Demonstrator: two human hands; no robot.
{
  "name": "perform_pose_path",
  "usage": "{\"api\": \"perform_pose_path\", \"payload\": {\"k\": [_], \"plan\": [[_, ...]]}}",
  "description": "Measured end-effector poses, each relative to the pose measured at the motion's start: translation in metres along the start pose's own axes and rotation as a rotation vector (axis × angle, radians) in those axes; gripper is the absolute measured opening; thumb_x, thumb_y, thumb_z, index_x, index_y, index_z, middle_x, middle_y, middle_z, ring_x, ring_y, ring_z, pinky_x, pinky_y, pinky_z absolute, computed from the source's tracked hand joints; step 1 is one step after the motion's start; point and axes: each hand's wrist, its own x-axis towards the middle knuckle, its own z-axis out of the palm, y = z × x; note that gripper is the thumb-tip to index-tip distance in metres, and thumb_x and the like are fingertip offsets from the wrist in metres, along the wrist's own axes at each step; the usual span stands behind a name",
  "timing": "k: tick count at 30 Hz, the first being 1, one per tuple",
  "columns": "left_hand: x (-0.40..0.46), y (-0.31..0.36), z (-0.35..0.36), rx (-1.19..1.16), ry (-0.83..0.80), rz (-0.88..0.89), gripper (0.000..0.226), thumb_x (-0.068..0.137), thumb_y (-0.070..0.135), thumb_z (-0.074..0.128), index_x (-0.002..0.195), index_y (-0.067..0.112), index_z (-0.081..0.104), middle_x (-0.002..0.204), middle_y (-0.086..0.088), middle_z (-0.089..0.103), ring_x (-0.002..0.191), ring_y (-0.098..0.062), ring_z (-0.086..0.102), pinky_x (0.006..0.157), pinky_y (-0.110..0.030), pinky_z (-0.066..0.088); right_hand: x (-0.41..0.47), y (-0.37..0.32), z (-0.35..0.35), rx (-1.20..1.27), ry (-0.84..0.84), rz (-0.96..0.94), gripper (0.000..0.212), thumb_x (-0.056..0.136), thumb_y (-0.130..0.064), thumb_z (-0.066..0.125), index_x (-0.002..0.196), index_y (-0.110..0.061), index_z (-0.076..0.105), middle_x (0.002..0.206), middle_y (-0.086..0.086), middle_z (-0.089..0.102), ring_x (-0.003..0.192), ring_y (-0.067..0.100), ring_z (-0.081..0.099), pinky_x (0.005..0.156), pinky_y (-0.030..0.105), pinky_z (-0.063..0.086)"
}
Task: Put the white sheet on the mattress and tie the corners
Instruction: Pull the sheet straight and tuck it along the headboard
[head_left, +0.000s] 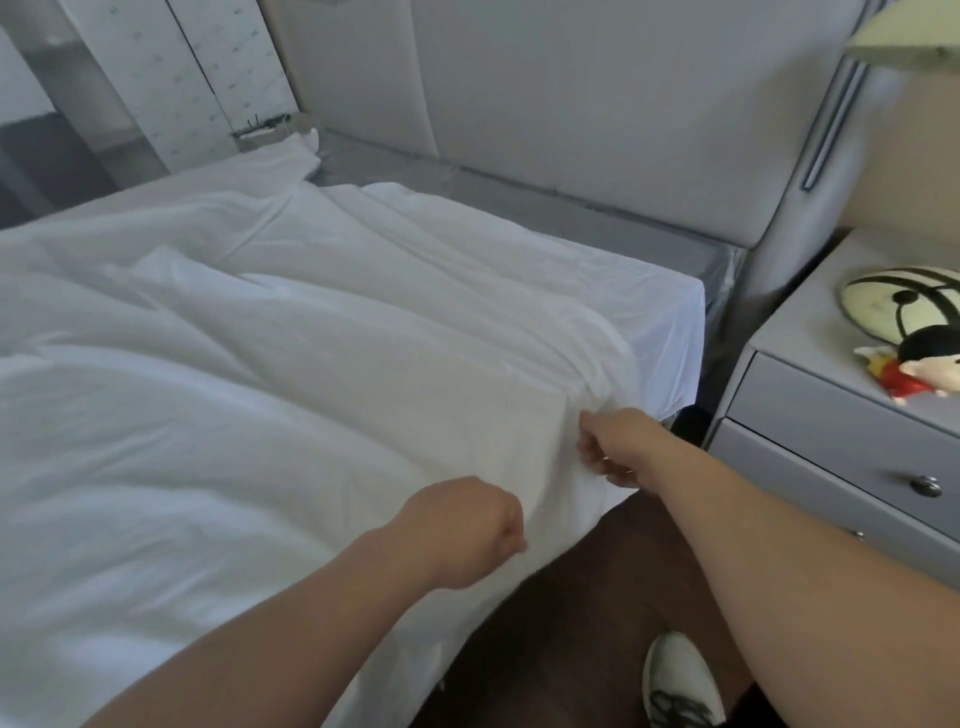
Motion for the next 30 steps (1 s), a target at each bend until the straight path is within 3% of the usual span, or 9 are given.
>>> {"api": "perform_pose_path", "payload": {"k": [3,5,7,10,15,20,24,28,30], "plan": [[0.009,0.007,-0.014,-0.008,0.118,-0.009,0.026,0.105,0.043,0.047,0.114,0.029,0.067,0.105,0.006,0.069,0.099,-0.019,0.062,0.074,-0.032,0.046,0.007,-0.01,-0.017,0.148,0.207,-0.083,0.03,0.092,-0.033,0.048,0.075,-0.012,0.062,0.09,0.016,0.072,0.079,0.027,0.062,0.073,0.04,0.053],[0.018,0.007,-0.031,-0.02,0.145,-0.048,0.029,0.105,0.044,0.047,0.125,0.031,0.063,0.113,0.007,0.066,0.104,-0.017,0.062,0.081,-0.034,0.05,0.008,-0.021,-0.035,0.444,0.377,-0.078,0.031,0.089,-0.036,0.046,0.072,-0.014,0.06,0.085,0.011,0.069,0.074,0.025,0.055,0.068,0.041,0.048],[0.031,0.004,-0.053,0.016,0.137,-0.073,0.037,0.104,0.048,0.048,0.137,0.031,0.055,0.125,0.008,0.06,0.112,-0.017,0.061,0.088,-0.037,0.052,0.014,-0.027,-0.051,0.553,0.345,-0.01,0.034,0.093,-0.038,0.047,0.079,-0.01,0.063,0.077,0.005,0.063,0.066,0.021,0.048,0.06,0.034,0.04],[0.054,0.0,-0.084,0.063,0.138,-0.114,0.049,0.102,0.055,0.05,0.145,0.031,0.047,0.135,0.007,0.054,0.12,-0.018,0.058,0.095,-0.039,0.052,0.037,-0.038,-0.073,0.342,0.288,-0.005,0.053,0.099,-0.052,0.044,0.095,-0.004,0.067,0.085,0.007,0.066,0.069,0.022,0.051,0.067,0.036,0.044],[0.102,0.015,-0.085,0.101,0.024,-0.194,0.065,0.093,0.073,0.049,0.137,0.026,0.047,0.129,0.003,0.054,0.116,-0.022,0.059,0.086,-0.039,0.05,0.085,-0.068,-0.099,-0.003,0.239,0.006,0.075,0.097,-0.072,0.031,0.081,-0.004,0.06,0.089,0.014,0.068,0.077,0.032,0.062,0.072,0.037,0.051],[0.134,0.024,-0.06,0.282,0.073,-0.127,0.023,0.107,0.037,0.042,0.12,0.018,0.048,0.116,-0.003,0.061,0.1,-0.029,0.064,0.071,-0.034,0.04,0.131,-0.059,-0.086,-0.326,0.186,-0.164,0.051,0.107,-0.048,0.03,0.09,-0.012,0.061,0.096,0.006,0.063,0.093,0.025,0.06,0.085,0.034,0.046],[0.15,0.02,-0.068,0.361,0.073,-0.049,0.022,0.11,0.035,0.035,0.113,0.021,0.052,0.104,-0.002,0.062,0.096,-0.03,0.064,0.07,-0.034,0.035,0.146,-0.055,-0.1,-0.374,0.214,-0.238,0.04,0.108,-0.03,0.028,0.132,-0.012,0.055,0.116,0.008,0.058,0.097,0.023,0.051,0.082,0.033,0.043],[0.164,0.025,-0.074,0.395,0.136,-0.029,0.01,0.106,0.026,0.041,0.106,0.025,0.051,0.077,0.006,0.043,0.076,-0.026,0.053,0.066,-0.033,0.033,0.149,-0.065,-0.111,-0.522,0.244,-0.261,0.039,0.108,-0.03,0.028,0.113,-0.007,0.06,0.112,0.016,0.064,0.101,0.034,0.062,0.086,0.043,0.052],[0.175,0.033,-0.082,0.367,0.202,-0.052,0.01,0.105,0.024,0.041,0.095,0.024,0.042,0.071,0.005,0.035,0.071,-0.025,0.046,0.064,-0.034,0.032,0.155,-0.071,-0.128,-0.487,0.312,-0.24,0.037,0.108,-0.023,0.029,0.122,-0.004,0.058,0.12,0.021,0.062,0.11,0.038,0.061,0.089,0.044,0.05]]}}
